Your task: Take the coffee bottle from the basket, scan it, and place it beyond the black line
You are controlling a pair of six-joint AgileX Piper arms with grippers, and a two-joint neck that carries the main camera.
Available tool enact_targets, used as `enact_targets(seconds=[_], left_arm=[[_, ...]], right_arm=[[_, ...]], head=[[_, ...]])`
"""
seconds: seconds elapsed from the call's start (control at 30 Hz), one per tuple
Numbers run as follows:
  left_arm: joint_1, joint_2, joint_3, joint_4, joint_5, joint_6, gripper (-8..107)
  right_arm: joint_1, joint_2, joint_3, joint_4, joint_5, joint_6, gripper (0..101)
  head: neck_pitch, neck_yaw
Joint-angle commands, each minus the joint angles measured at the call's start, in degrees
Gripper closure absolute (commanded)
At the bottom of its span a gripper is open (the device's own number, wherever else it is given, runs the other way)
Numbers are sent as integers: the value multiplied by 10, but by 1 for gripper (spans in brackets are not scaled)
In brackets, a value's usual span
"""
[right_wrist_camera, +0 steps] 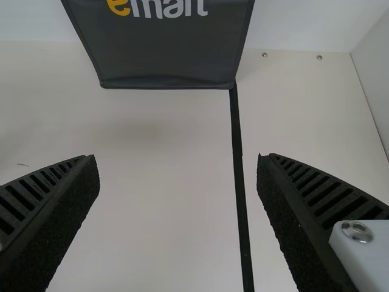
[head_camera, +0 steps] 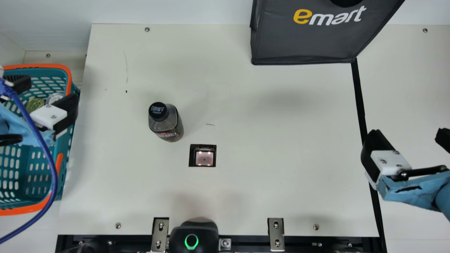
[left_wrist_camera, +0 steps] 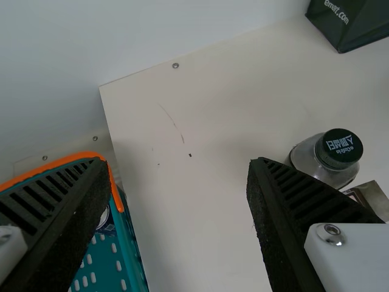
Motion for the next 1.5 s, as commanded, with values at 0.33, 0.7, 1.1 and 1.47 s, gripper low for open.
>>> enact_targets(seconds=[0.33,0.7,1.1,1.47], left_arm=[[-19,-2,-3,10,-2,-16,9],[-63,-9,5,3,12,-10,9],[-154,20,19,12,-20,-21,9],[-281,23,69,105,-120,-139,9]], right_arm=[[0,0,0,0,0,0,10],[0,0,0,0,0,0,10],[0,0,0,0,0,0,10],[0,0,0,0,0,0,10]], head=[[-16,0],[-16,0],[-16,0],[-16,0]])
